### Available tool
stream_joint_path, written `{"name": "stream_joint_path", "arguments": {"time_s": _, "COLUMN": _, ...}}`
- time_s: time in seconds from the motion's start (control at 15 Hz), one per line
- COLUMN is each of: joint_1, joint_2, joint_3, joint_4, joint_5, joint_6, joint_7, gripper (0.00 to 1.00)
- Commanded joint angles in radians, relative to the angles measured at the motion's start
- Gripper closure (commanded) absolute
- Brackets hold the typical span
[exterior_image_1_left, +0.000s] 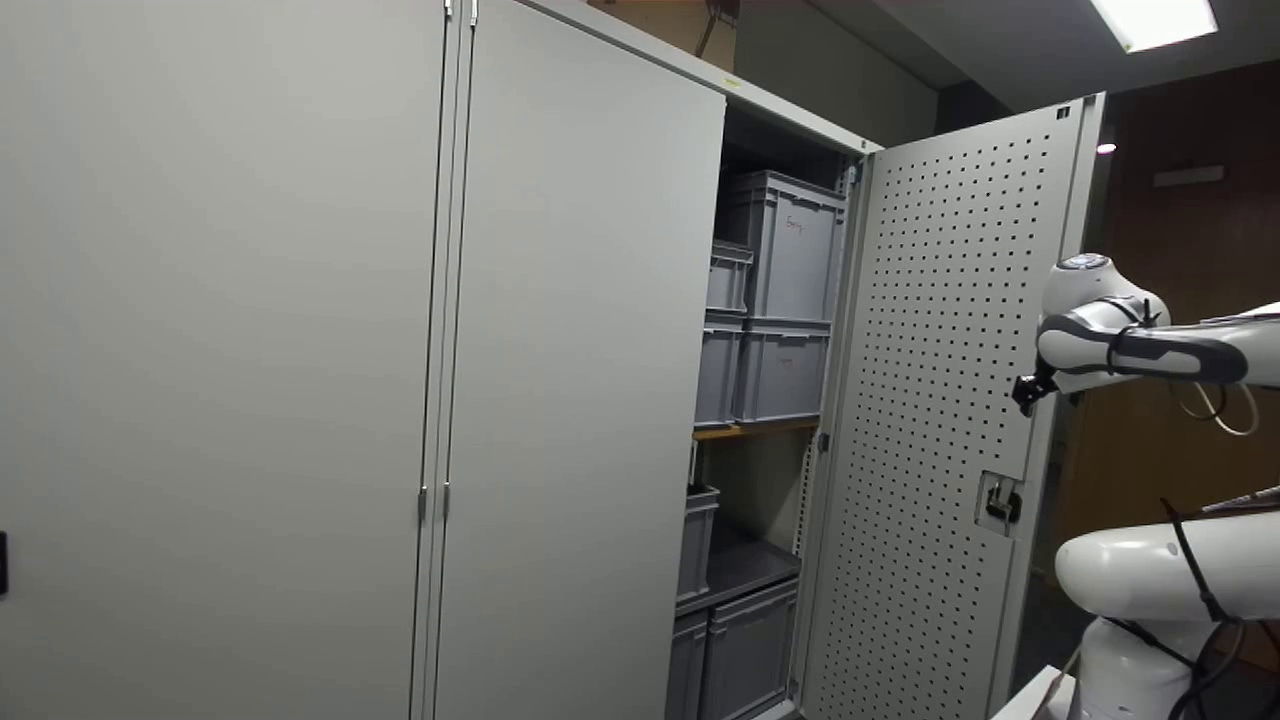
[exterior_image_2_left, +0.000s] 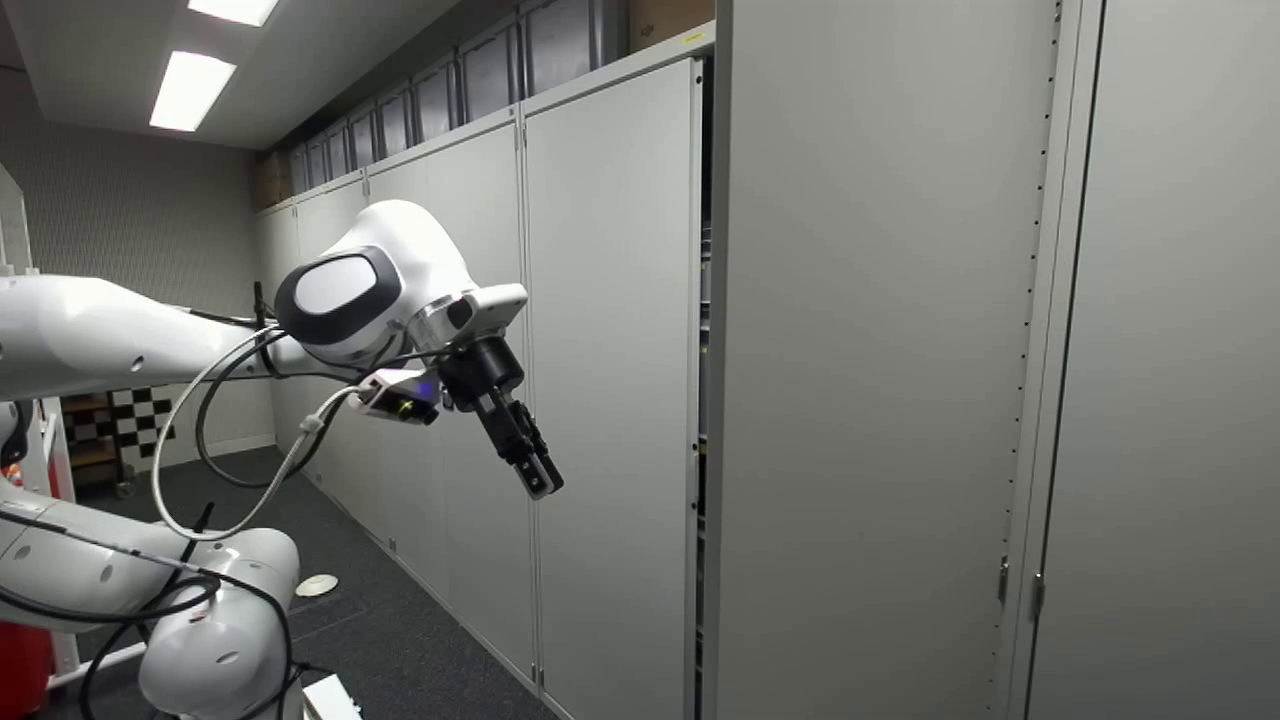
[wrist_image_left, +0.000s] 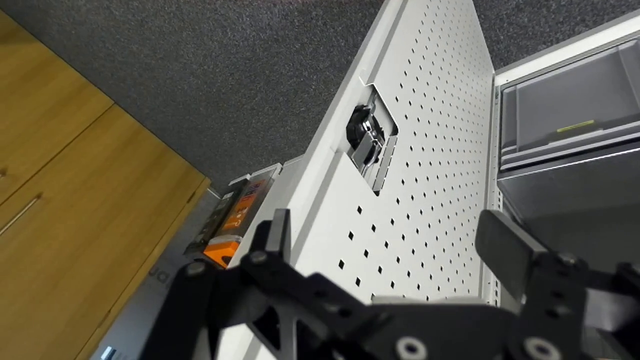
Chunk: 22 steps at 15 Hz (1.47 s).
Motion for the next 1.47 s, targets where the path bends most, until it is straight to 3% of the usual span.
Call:
{"name": "stream_joint_path", "arguments": {"time_s": 0.0, "joint_1": -0.016, "joint_2": -0.019, "joint_3": -0.033, "joint_4": -0.009, "joint_5": -0.033, "joint_6": 0.059, "joint_7": -0.036, "gripper": 0.00}}
{"name": "stream_joint_path", "arguments": {"time_s": 1.4, "joint_1": 0.002, "joint_2": 0.013, "joint_3": -0.238, "joint_4": 0.058, "joint_5": 0.018, "joint_6": 0.150, "joint_7": -0.234, "gripper": 0.00}}
